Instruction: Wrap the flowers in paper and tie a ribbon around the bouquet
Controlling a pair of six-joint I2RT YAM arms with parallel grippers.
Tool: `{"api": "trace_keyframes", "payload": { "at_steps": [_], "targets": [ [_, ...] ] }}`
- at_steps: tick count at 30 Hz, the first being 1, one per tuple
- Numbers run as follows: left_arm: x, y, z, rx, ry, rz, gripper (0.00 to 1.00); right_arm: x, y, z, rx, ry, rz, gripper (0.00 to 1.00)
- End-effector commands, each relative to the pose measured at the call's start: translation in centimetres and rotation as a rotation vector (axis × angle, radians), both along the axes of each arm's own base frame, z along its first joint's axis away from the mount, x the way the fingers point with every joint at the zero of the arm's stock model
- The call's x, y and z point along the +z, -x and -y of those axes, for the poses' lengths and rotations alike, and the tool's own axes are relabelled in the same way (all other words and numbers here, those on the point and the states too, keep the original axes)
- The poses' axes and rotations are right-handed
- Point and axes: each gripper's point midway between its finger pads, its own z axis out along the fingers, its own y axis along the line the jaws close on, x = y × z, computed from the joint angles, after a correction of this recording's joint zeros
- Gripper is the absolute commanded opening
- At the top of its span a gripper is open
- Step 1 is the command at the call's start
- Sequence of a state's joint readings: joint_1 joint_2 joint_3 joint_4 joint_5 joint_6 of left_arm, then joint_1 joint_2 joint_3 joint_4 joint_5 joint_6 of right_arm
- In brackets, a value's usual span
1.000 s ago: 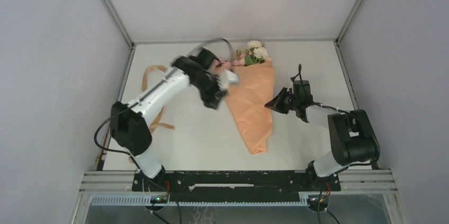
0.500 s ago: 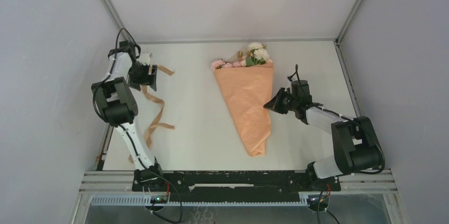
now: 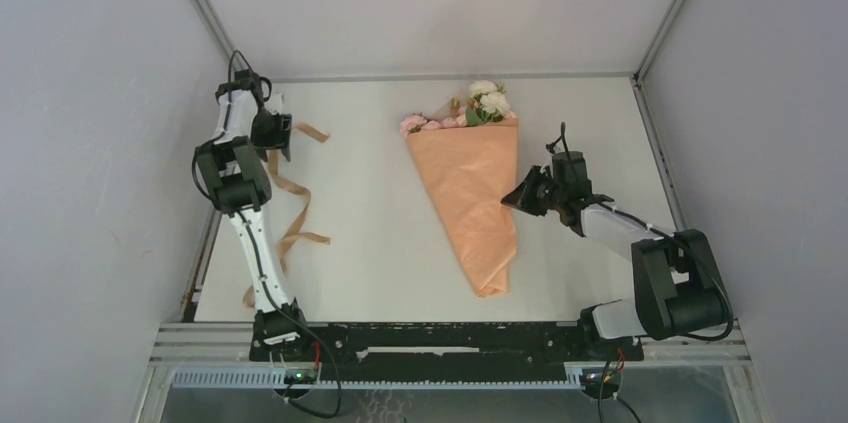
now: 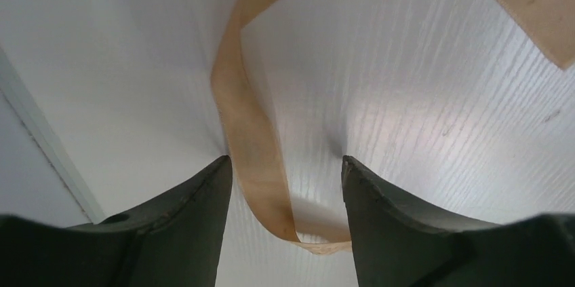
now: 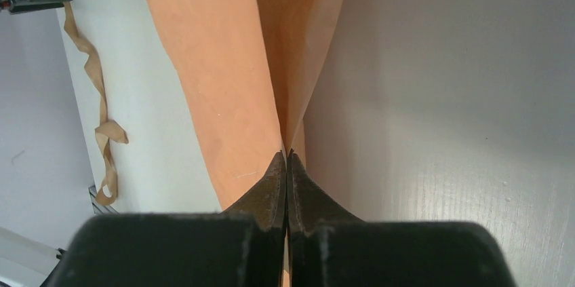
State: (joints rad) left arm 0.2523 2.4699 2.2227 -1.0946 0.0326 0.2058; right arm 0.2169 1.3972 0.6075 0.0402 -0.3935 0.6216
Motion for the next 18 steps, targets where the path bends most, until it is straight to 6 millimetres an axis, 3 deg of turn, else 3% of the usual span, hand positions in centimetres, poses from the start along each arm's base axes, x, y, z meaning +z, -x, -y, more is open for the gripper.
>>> {"api": "trace_keyframes", "payload": {
  "at_steps": [1, 6, 10, 13, 16, 18],
  "targets": [
    [2.2, 2.4, 2.1, -0.042, 0.058, -0.058, 0.65, 2.6, -0.8, -0.3, 0.017, -0.004, 0.098, 0.00],
    [1.5, 6.5, 3.4, -0.057, 0.112, -0.165, 0.63, 3.3, -0.8, -0.4, 0.017, 0.000, 0.121, 0.00],
    [0.2, 9.2, 6.4, -0.082, 0.237, -0.240, 0.57, 3.8, -0.7, -0.4, 0.022, 0.002, 0.138, 0.00],
    [-1.9, 11.8, 8.8, -0.128, 0.298, -0.328, 0.37, 3.9, -0.6, -0.3, 0.026, 0.000, 0.138, 0.00],
    [-2.5, 12.4, 11.0, -0.160, 0.340, -0.300, 0.04, 3.8, -0.5, -0.3, 0.033, -0.025, 0.123, 0.00],
    [-1.6, 12.4, 13.0, -0.203, 0.393, -0.251, 0.00, 4.2, -0.6, -0.3, 0.035, -0.043, 0.126, 0.00]
  ]
}}
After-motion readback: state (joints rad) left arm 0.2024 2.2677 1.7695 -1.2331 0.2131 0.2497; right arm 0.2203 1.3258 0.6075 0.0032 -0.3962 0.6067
